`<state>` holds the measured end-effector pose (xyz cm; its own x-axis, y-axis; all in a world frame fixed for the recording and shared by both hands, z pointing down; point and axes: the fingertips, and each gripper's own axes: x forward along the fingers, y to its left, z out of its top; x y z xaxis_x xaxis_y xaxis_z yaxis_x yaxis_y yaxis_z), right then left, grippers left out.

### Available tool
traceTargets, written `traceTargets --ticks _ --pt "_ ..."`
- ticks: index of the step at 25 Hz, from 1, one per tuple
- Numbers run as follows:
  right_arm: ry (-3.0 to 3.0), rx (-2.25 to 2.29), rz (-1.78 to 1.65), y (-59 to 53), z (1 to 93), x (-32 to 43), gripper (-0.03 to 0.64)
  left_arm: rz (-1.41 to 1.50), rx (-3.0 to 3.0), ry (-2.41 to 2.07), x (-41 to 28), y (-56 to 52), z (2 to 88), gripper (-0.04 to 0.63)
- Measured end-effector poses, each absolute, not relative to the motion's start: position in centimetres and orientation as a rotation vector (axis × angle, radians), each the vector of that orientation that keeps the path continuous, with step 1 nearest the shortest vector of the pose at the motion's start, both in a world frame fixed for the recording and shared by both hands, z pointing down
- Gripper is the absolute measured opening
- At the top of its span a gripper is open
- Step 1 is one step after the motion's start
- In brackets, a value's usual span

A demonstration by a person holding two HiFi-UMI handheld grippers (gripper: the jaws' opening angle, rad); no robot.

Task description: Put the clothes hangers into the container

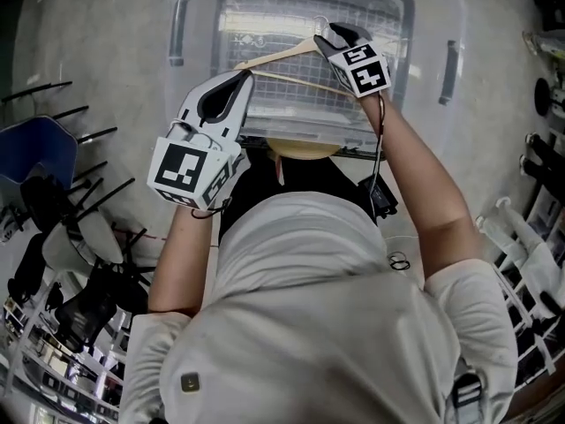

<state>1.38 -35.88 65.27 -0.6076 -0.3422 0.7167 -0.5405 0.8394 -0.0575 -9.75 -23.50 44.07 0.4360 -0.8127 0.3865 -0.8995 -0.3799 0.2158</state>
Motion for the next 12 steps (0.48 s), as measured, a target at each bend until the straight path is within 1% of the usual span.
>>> traceTargets --ticks 12 --pt "-2.489 0.730 0.247 -27.7 50.5 -0.8 0.093 0.277 2.435 -1.389 -10.4 -18.0 40.0 0.017"
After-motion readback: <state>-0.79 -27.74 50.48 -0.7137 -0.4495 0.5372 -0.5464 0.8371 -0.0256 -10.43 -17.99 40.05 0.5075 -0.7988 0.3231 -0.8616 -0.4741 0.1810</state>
